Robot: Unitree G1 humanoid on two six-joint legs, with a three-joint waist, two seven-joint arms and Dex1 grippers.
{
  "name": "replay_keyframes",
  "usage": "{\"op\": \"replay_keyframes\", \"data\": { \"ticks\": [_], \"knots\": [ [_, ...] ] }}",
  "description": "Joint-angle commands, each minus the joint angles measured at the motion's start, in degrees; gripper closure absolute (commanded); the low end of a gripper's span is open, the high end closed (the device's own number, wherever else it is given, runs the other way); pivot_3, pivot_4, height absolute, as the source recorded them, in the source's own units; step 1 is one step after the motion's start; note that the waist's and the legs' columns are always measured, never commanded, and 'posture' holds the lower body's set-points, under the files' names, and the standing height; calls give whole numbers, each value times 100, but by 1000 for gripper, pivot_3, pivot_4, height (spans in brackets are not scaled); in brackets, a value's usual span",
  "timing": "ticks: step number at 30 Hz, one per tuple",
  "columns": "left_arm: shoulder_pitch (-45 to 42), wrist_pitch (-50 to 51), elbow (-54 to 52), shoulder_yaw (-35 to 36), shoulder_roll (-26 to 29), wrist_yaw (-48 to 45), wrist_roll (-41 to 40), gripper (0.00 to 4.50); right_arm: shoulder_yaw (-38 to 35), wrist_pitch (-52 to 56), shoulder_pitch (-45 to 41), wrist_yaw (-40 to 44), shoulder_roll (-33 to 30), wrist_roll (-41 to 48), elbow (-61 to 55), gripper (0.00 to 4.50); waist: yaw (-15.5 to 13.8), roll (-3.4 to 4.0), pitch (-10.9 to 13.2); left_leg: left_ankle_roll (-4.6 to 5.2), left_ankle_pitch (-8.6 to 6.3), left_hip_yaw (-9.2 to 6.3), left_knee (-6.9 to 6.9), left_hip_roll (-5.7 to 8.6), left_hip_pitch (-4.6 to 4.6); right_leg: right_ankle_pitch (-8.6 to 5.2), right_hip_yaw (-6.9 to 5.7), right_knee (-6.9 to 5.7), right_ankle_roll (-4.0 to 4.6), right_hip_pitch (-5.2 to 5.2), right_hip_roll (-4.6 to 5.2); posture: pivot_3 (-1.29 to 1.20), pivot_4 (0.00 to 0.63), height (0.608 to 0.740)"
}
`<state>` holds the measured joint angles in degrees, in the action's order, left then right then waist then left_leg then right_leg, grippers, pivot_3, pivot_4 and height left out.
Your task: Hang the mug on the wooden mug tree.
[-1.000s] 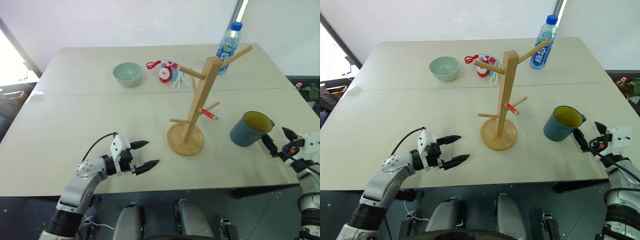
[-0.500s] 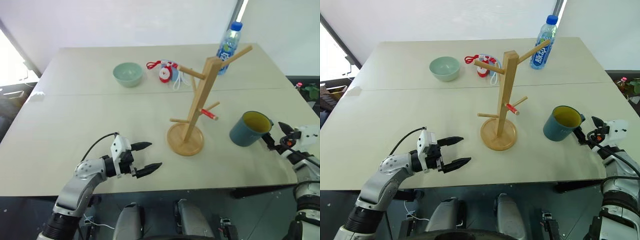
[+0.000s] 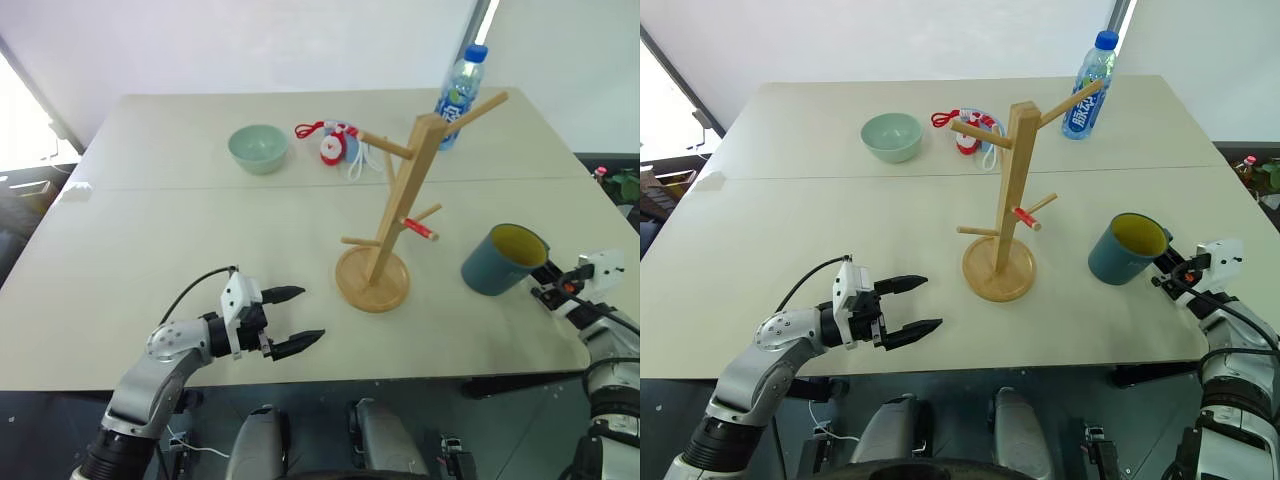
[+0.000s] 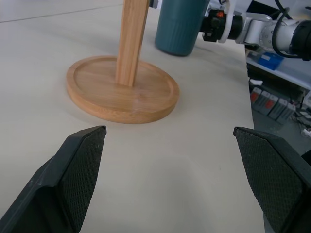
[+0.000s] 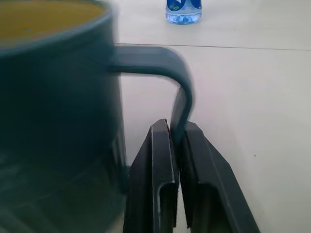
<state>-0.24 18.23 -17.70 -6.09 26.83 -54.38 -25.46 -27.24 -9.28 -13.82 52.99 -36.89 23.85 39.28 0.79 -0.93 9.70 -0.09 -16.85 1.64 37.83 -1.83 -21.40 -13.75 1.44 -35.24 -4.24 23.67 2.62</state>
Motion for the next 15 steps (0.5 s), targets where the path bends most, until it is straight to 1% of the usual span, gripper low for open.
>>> {"op": "replay_keyframes", "data": {
  "ticks": [1,5,8,13,15],
  "knots": [
    [-24,-86,-153,-57,41,-27,-4,0,-60,-152,264,-225,41,29,-784,4448,0,1,0,0,0,0,0,-1,0,0,0,0,0,0,0,0,150,740],
    [-55,-197,-34,34,71,-8,55,0,321,-383,1343,-491,23,-556,-2941,4448,-10,9,0,0,0,-4,-1,-1,-3,-1,-1,-2,-1,2,1,0,150,740],
    [-144,-259,107,46,89,-71,71,0,545,-69,2135,-692,-97,-868,-4741,4448,-8,12,-1,0,0,-3,0,-1,-2,-1,-1,-6,-2,4,-1,0,150,740],
    [-456,-354,429,1,77,-242,90,0,682,476,2861,-905,-246,-1177,-6603,4448,-17,7,2,-1,0,-6,15,-2,2,-2,-4,-17,-2,2,-2,0,150,740],
    [-585,-384,537,-36,66,-334,86,0,677,605,3012,-916,-358,-1328,-7019,4448,-21,1,2,-1,0,-6,18,-2,1,-2,-4,-16,-3,1,0,0,150,740]
  ]
}}
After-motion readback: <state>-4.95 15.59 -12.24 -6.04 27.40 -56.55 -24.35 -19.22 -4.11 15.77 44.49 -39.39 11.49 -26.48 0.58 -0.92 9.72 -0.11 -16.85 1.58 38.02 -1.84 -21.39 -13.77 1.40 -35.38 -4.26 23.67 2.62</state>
